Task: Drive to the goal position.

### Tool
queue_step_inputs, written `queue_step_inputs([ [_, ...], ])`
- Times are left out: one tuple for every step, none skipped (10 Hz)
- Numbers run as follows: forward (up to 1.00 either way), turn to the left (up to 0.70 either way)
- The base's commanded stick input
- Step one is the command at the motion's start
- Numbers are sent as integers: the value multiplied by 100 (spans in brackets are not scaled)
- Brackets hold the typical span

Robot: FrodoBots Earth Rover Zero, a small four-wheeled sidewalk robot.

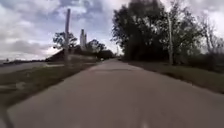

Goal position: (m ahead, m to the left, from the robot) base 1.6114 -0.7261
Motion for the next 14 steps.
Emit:
queue_step_inputs([
  [70, 0],
  [70, 0],
  [70, 0],
  [70, 0],
  [70, 0],
  [70, 0],
  [70, 0],
  [70, 0],
  [70, 0],
  [70, 0],
  [70, 0],
  [70, 0],
  [70, 0],
  [70, 0],
])
